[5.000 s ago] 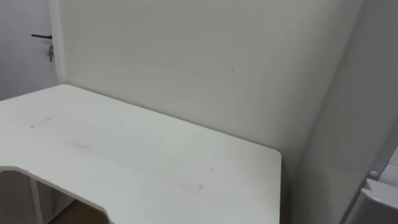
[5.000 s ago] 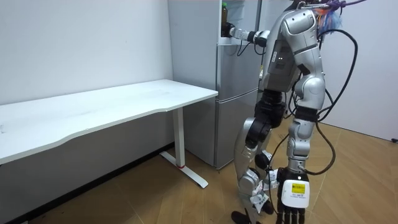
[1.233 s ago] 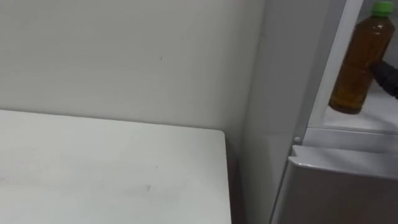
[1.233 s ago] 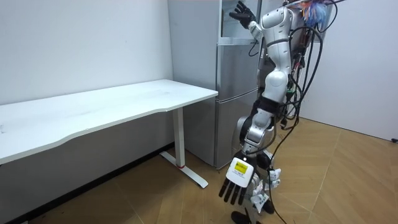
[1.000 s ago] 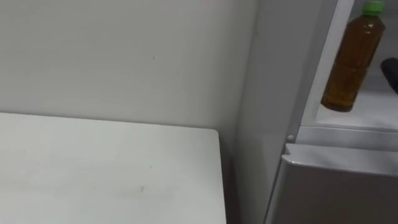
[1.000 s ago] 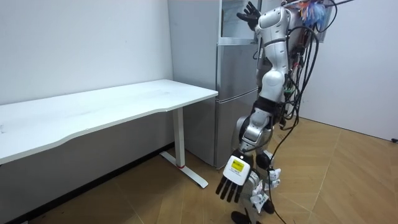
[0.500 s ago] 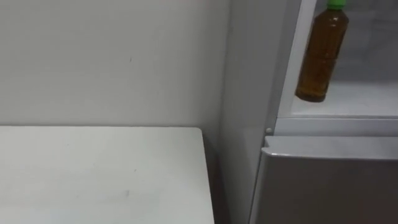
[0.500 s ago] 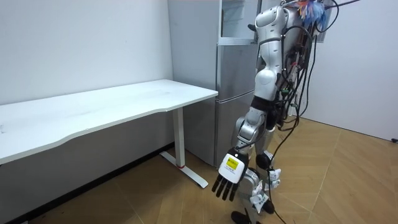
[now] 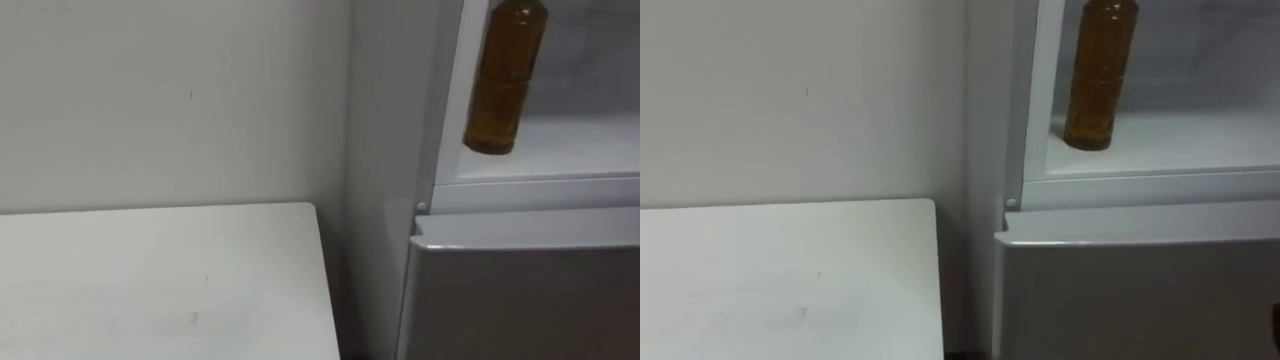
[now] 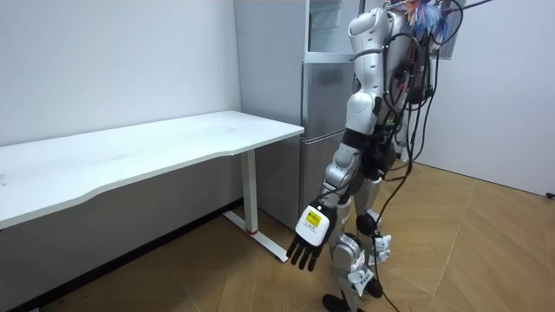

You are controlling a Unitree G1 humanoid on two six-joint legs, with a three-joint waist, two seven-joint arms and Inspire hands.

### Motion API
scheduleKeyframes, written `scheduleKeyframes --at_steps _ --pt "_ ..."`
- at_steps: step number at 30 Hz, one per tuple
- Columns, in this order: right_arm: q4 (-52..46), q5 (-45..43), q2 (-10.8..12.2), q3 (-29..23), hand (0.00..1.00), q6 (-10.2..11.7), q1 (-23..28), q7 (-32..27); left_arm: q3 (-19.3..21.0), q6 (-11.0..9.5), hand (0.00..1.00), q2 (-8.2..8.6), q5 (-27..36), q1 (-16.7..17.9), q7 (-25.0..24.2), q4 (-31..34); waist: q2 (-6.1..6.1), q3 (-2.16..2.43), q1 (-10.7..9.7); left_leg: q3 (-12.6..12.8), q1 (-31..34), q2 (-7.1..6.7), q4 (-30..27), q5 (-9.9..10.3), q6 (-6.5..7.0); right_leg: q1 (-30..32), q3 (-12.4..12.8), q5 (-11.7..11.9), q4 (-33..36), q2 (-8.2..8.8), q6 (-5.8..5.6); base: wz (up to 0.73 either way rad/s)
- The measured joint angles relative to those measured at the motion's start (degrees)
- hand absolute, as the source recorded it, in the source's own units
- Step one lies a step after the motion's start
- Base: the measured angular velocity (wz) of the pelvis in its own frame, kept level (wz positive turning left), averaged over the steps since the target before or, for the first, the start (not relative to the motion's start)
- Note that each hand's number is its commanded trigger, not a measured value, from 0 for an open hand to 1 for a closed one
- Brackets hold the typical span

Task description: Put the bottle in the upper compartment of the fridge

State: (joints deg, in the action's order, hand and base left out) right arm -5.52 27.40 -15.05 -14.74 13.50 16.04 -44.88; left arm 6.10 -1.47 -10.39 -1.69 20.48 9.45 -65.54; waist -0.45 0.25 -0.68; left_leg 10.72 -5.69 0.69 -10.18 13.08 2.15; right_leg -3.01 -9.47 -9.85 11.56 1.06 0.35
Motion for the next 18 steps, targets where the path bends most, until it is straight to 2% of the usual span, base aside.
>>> scheduleKeyframes --at_steps 5,10,18 --pt "9.0 8.6 1.4 1.8 0.00 -0.1 0.9 -0.1 -0.8 0.1 0.00 0.08 0.0 0.3 -0.1 1.9 -0.57 0.00 -0.5 0.0 0.0 -0.08 0.0 0.0 -0.04 0.1 0.1 -0.5 0.2 0.02 -0.08 0.01" --pt "14.3 10.9 2.5 2.9 0.00 -0.2 1.1 -1.2 -2.1 0.1 0.00 0.32 0.2 0.3 -0.5 2.1 -0.65 0.01 -0.7 0.1 0.0 -0.20 0.5 0.1 -0.10 0.3 0.3 -0.7 0.2 -0.02 -0.11 0.00" --pt "26.1 11.3 2.5 5.1 0.00 -0.4 0.9 1.1 -3.6 0.5 0.00 0.33 0.5 0.3 -2.2 1.9 -0.55 0.01 -1.0 -0.1 -0.5 -0.22 0.7 0.1 -0.10 0.1 0.9 -0.8 -0.3 -0.07 -0.16 0.00"
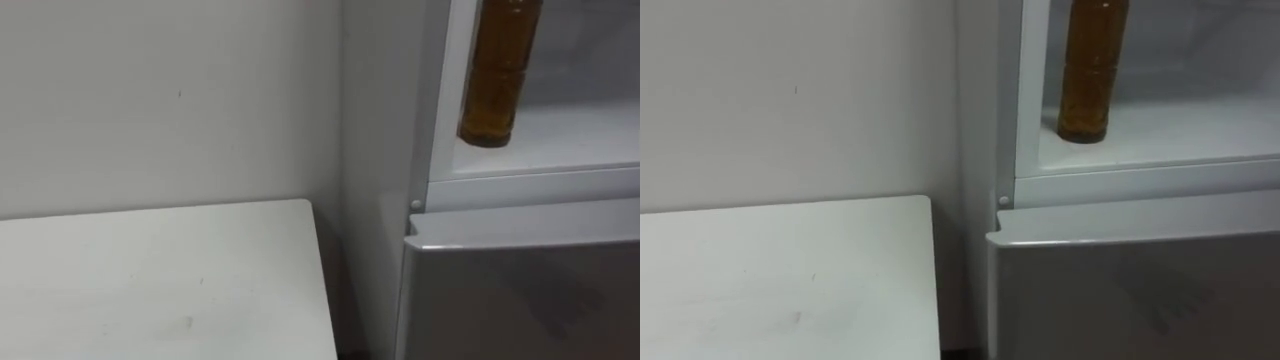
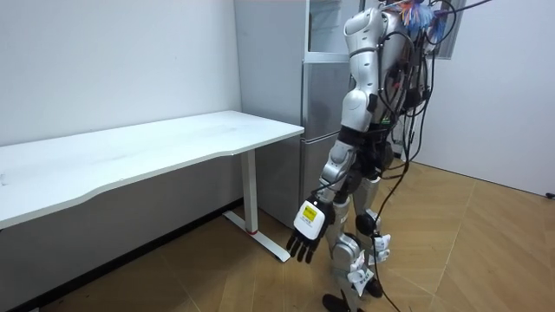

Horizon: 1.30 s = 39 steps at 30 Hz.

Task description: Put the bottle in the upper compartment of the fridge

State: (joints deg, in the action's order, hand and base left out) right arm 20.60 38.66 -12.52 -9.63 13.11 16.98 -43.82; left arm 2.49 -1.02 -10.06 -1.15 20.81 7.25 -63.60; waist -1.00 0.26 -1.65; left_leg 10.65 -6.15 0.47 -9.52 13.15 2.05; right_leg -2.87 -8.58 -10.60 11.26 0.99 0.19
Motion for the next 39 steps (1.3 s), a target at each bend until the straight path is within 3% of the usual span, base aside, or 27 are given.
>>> scheduleKeyframes --at_steps 9,21,29,31,36,39 --pt "13.1 0.0 1.4 0.0 0.00 -0.2 0.0 1.5 0.0 0.2 0.00 0.41 1.7 -0.3 0.0 0.0 0.01 0.00 -0.2 0.0 -0.9 -0.08 0.6 0.0 0.00 -0.2 0.8 0.0 -0.4 -0.14 -0.01 -0.05" --pt "14.6 4.2 2.0 1.5 0.00 -0.2 -1.8 0.3 0.0 0.1 0.00 0.26 1.5 -2.9 0.1 0.4 0.04 -0.29 -1.3 0.3 -0.4 -0.12 0.7 0.0 -0.01 1.1 1.9 -0.4 1.2 -0.27 0.04 -0.04" --pt "1.6 8.1 1.8 0.6 0.00 0.1 -1.3 -4.5 -0.2 -0.8 0.00 0.06 1.4 -2.8 1.3 4.0 0.29 -0.35 -2.0 1.9 -0.4 -0.20 0.8 0.1 -0.08 2.7 2.8 -0.9 2.6 -0.30 0.15 -0.10" --pt "-1.8 8.1 1.5 0.4 0.00 1.3 -1.5 -5.4 -0.5 -1.1 0.00 -0.65 1.5 -2.6 1.4 3.9 0.45 -0.31 -2.5 2.4 -0.5 -0.17 0.9 0.1 -0.17 2.9 3.4 -0.9 2.6 -0.57 0.18 -0.14" --pt "-3.4 8.8 1.5 -0.8 0.00 1.9 -1.2 -7.0 -0.5 -1.1 0.00 -1.06 1.4 -1.9 2.3 3.9 0.49 -0.28 -2.8 3.9 -0.6 0.19 0.9 0.4 -0.52 3.6 4.2 -0.8 2.8 -1.09 0.39 -0.16" --pt "-3.8 13.9 1.2 -4.6 0.00 1.9 -2.1 -8.0 -0.5 -1.1 0.00 -1.08 1.6 -1.6 2.3 4.0 0.54 -0.26 -3.6 4.5 -0.6 0.27 0.9 0.4 -0.56 3.9 4.2 -0.8 3.6 -1.15 0.48 -0.12"
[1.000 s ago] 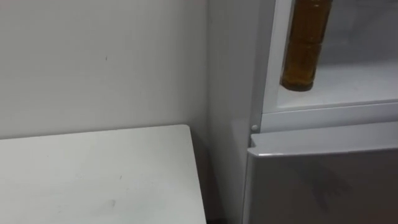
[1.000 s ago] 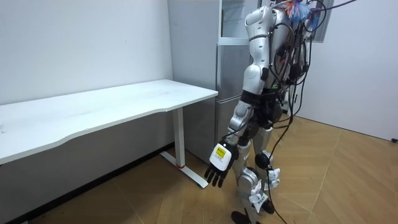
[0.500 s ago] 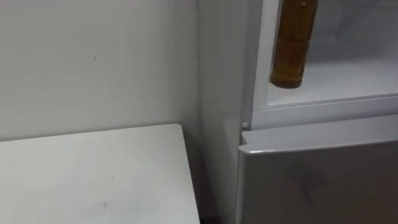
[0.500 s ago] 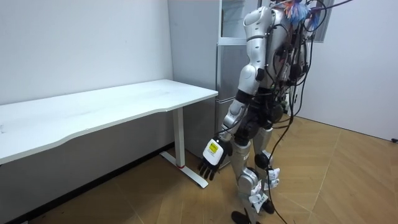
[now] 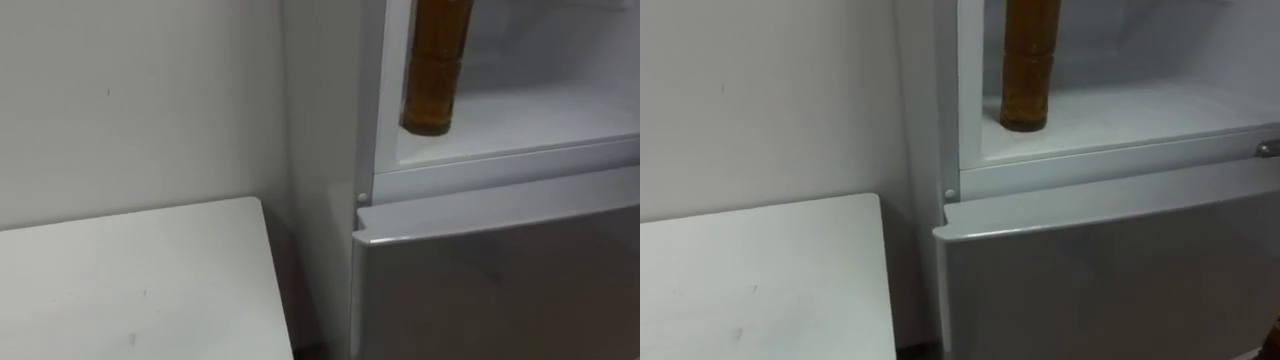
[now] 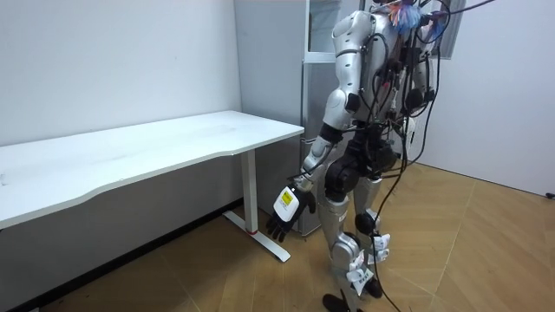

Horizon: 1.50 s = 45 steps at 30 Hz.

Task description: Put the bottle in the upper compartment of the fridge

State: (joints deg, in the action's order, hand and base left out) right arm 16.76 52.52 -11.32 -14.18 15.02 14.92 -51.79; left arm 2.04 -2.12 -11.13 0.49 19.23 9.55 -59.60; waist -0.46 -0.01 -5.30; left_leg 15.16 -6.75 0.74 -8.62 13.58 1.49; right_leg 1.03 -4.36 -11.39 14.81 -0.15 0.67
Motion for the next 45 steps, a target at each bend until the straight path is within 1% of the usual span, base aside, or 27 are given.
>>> scheduleKeyframes --at_steps 1,2,4,6,8,10,12,14,17,20,21,22,25,27,30,33,38,40,42,45 --pt "-1.0 3.0 -0.3 -2.1 0.00 0.0 -0.4 -1.0 0.0 -0.1 0.00 -0.03 0.0 0.0 0.0 0.0 0.08 0.01 -0.2 0.2 0.0 0.00 0.0 0.0 0.00 0.1 0.2 0.0 0.2 -0.03 0.04 -0.06" --pt "-2.0 4.4 -0.3 -3.1 0.00 0.0 -0.4 -1.4 0.0 -0.1 0.00 -0.06 0.0 0.0 0.0 -0.1 0.10 0.01 -0.5 0.2 -0.1 0.00 -0.1 0.0 0.00 0.1 0.3 0.0 0.2 -0.04 0.04 -0.09" --pt "-4.1 6.7 -1.0 -5.4 0.00 0.7 -0.5 -2.0 0.0 -0.4 0.00 -0.39 -0.2 0.0 -0.1 -0.2 0.45 0.00 -1.0 0.4 -0.3 -0.01 -0.2 0.0 0.00 0.0 0.8 -0.1 -0.1 -0.08 0.09 -0.10" --pt "-4.1 6.6 -2.2 -6.1 0.00 1.1 -0.5 -2.1 0.0 -0.8 0.00 -0.61 -0.2 0.0 -0.3 -0.2 0.76 0.00 -1.2 0.5 -0.6 -0.06 -0.2 0.0 0.00 -0.1 1.1 -0.2 0.0 -0.10 0.07 -0.08" --pt "-4.5 6.6 -2.6 -8.1 0.00 1.6 -0.9 -2.9 0.0 -0.8 0.00 -0.93 -0.2 0.0 -0.7 -0.2 1.00 -0.01 -1.4 0.6 -0.6 -0.09 -0.2 0.0 0.00 -0.1 1.2 -0.2 0.1 -0.08 0.03 -0.03" --pt "-5.8 6.6 -2.9 -10.4 0.00 1.7 -1.1 -4.1 0.0 -0.8 0.00 -1.29 -1.0 0.2 -1.4 -0.1 1.28 -0.01 -2.1 0.6 -0.7 -0.13 -0.1 0.0 0.01 0.1 1.3 -0.2 0.5 -0.08 0.00 0.00" --pt "-7.5 6.6 -3.1 -12.0 0.00 1.9 -1.1 -4.9 0.1 -0.8 0.00 -1.29 -1.3 0.5 -1.4 -0.1 1.36 -0.01 -2.3 0.8 -0.7 -0.18 0.0 0.0 0.01 0.4 1.6 -0.4 1.1 -0.11 0.03 -0.08" --pt "-8.6 6.6 -4.0 -12.6 0.00 2.7 -1.1 -6.2 0.1 -0.9 0.00 -1.29 -1.3 0.6 -1.3 -0.1 1.46 -0.01 -2.5 1.2 -0.7 -0.15 0.0 0.0 0.01 0.8 2.0 -0.4 1.4 -0.23 0.05 -0.11" --pt "-11.7 6.2 -4.6 -15.6 0.00 2.9 -1.2 -8.1 0.3 -1.2 0.00 -1.30 -1.4 0.6 -1.3 -0.1 1.65 0.04 -2.8 1.2 -0.7 -0.22 0.0 0.0 0.01 1.2 2.0 -0.5 1.9 -0.18 0.12 -0.02" --pt "-16.0 5.6 -4.9 -17.7 0.00 3.9 -1.2 -10.0 0.9 -1.8 0.00 -1.37 -2.8 0.7 -1.4 -0.1 2.00 0.15 -3.3 1.1 -0.3 -0.19 0.1 0.0 0.00 1.3 2.0 -0.6 1.9 -0.19 0.12 0.00" --pt "-17.2 5.5 -5.1 -18.3 0.00 4.0 -1.2 -10.4 1.3 -2.0 0.00 -1.43 -3.5 0.7 -1.4 -0.1 2.30 0.35 -3.6 1.1 0.2 -0.19 0.0 0.0 0.00 1.6 2.0 -0.6 1.9 -0.19 0.12 0.00" --pt "-18.4 5.5 -5.6 -18.6 0.00 4.0 -1.3 -10.7 1.4 -2.1 0.00 -1.50 -3.7 0.7 -1.6 -0.1 2.54 0.48 -3.7 1.1 0.2 -0.21 0.0 0.0 0.01 1.9 2.0 -0.5 1.9 -0.22 0.14 0.00" --pt "-20.6 3.9 -6.8 -19.1 0.00 4.0 -1.3 -10.7 2.5 -2.1 0.00 -1.59 -5.2 0.7 -2.4 -0.1 2.95 0.47 -3.8 1.2 0.3 -0.22 0.0 0.0 0.01 2.0 2.4 -0.5 1.9 -0.31 0.15 -0.06" --pt "-22.2 3.2 -7.2 -20.1 0.00 4.0 -1.5 -10.7 2.5 -2.1 0.00 -1.61 -5.2 0.7 -2.4 -0.1 2.92 0.47 -3.8 1.2 0.4 -0.25 0.0 0.0 0.01 2.0 2.5 -0.5 1.8 -0.30 0.14 -0.02" --pt "-23.8 3.1 -7.4 -21.0 0.00 4.0 -2.2 -10.7 2.5 -2.1 0.00 -1.69 -5.2 0.7 -2.6 -0.2 2.89 0.43 -3.7 1.3 0.4 -0.24 0.0 0.0 0.01 2.2 2.4 -0.5 1.8 -0.32 0.13 0.00" --pt "-24.7 0.6 -7.4 -20.9 0.00 4.0 -3.6 -10.6 2.4 -2.1 0.00 -1.65 -5.2 0.2 -2.9 -0.8 2.69 0.45 -3.6 1.3 0.2 -0.25 0.0 0.0 0.01 2.1 2.4 -0.5 1.8 -0.32 0.14 0.00" --pt "-26.8 -1.0 -7.4 -21.0 0.00 4.4 -4.7 -10.5 2.5 -2.2 0.00 -1.37 -5.3 0.5 -2.9 -3.0 2.83 0.42 -3.5 1.3 0.2 -0.25 -0.1 0.0 0.01 2.1 2.3 -0.5 1.9 -0.29 0.14 0.00" --pt "-26.9 -1.1 -7.4 -21.0 0.00 4.4 -4.8 -10.6 2.5 -2.2 0.00 -0.88 -5.5 0.8 -2.9 -3.4 2.88 0.40 -3.1 1.3 0.2 -0.30 -0.1 0.0 0.01 2.2 2.2 -0.5 1.9 -0.19 0.08 0.00" --pt "-27.0 -1.3 -7.3 -21.0 0.00 4.4 -4.8 -11.0 2.6 -2.2 0.00 -0.78 -5.9 0.6 -2.9 -3.3 2.94 0.41 -2.6 1.3 0.2 -0.30 0.0 0.0 0.01 2.3 2.2 -0.5 2.1 -0.20 0.07 0.00" --pt "-27.8 -1.4 -7.3 -21.0 0.00 4.3 -4.8 -11.8 4.8 -2.2 0.00 -0.40 -6.6 0.3 -3.1 -3.3 2.93 0.41 -2.3 1.3 0.1 -0.30 0.0 0.0 0.01 2.3 2.3 -0.5 2.3 -0.21 0.08 0.00"
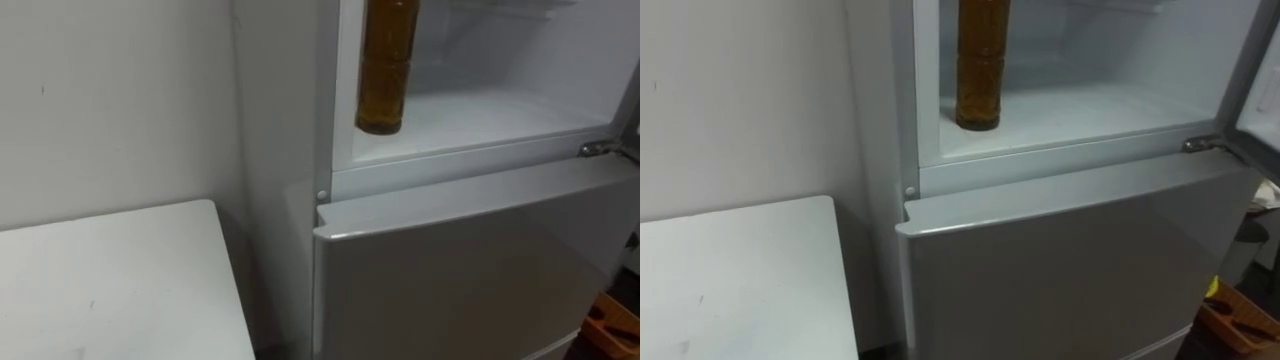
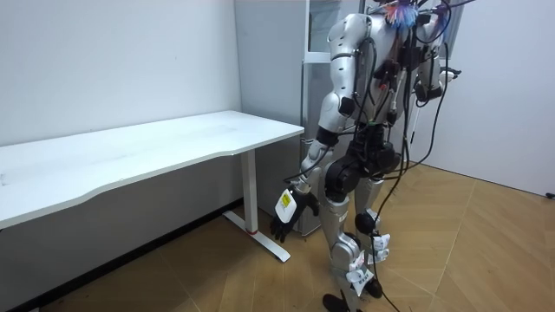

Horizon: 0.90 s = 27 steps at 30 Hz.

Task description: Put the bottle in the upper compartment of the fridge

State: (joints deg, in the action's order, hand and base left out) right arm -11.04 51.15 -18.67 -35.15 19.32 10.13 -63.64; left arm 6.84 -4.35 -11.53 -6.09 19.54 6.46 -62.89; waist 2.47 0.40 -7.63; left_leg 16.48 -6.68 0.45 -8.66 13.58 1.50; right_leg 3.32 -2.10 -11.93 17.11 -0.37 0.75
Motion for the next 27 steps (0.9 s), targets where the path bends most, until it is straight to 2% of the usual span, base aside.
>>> scheduleKeyframes --at_steps 4,11,13,17,20,26,27 --pt "-0.2 0.0 0.0 0.0 0.00 -0.1 0.0 -0.1 2.0 0.0 0.00 0.29 -1.0 0.1 -0.5 -0.1 0.05 -0.04 0.2 0.0 -0.1 -0.10 -0.1 0.0 0.00 0.1 0.1 -0.2 0.6 0.11 0.07 0.00" --pt "-0.6 -0.5 0.0 0.3 0.00 -0.7 0.0 -0.1 2.4 0.1 0.00 0.62 -2.4 0.1 -1.0 -0.2 0.25 -0.17 0.2 -0.3 0.1 -0.09 -0.6 0.0 0.01 0.0 0.1 -0.2 0.6 0.14 0.04 0.00" --pt "-0.6 -3.1 0.1 0.4 0.00 -1.8 0.0 -0.1 2.4 0.1 0.00 0.70 -2.4 0.0 -1.0 -0.3 0.32 -0.24 0.2 -0.2 0.1 -0.08 -0.8 0.0 0.01 0.0 0.1 -0.2 0.6 0.14 0.04 0.00" --pt "-0.6 -8.1 0.3 1.9 0.00 -2.4 0.2 -0.5 2.2 0.0 0.00 0.70 -2.4 -0.3 -1.0 -1.5 0.39 -0.29 0.0 -0.2 0.1 -0.08 -0.8 0.0 0.01 0.1 0.2 -0.2 0.8 0.13 0.05 -0.02" --pt "-1.2 -17.1 0.6 3.7 0.00 -4.0 1.4 -1.5 2.2 -0.5 0.00 0.71 -2.4 -1.1 -1.0 -3.8 0.48 -0.34 0.4 -0.2 0.1 -0.28 -0.8 0.0 0.01 0.8 0.6 -0.5 1.8 0.17 0.09 -0.09" --pt "-2.9 -22.3 0.6 8.1 0.00 -4.6 2.1 -1.4 1.5 -0.8 0.00 0.79 -2.3 -1.3 -1.8 -5.0 0.46 -0.39 0.6 -0.5 0.5 -0.31 -0.9 0.0 0.03 1.9 1.1 -0.4 2.6 0.10 0.30 -0.11" --pt "-3.9 -22.3 0.6 9.3 0.00 -4.6 2.9 -1.4 1.4 -1.0 0.00 0.78 -2.1 -1.3 -1.7 -5.3 0.46 -0.39 0.7 -1.1 0.5 -0.33 -0.9 0.0 0.03 1.8 1.1 -0.3 2.7 0.01 0.37 0.00"
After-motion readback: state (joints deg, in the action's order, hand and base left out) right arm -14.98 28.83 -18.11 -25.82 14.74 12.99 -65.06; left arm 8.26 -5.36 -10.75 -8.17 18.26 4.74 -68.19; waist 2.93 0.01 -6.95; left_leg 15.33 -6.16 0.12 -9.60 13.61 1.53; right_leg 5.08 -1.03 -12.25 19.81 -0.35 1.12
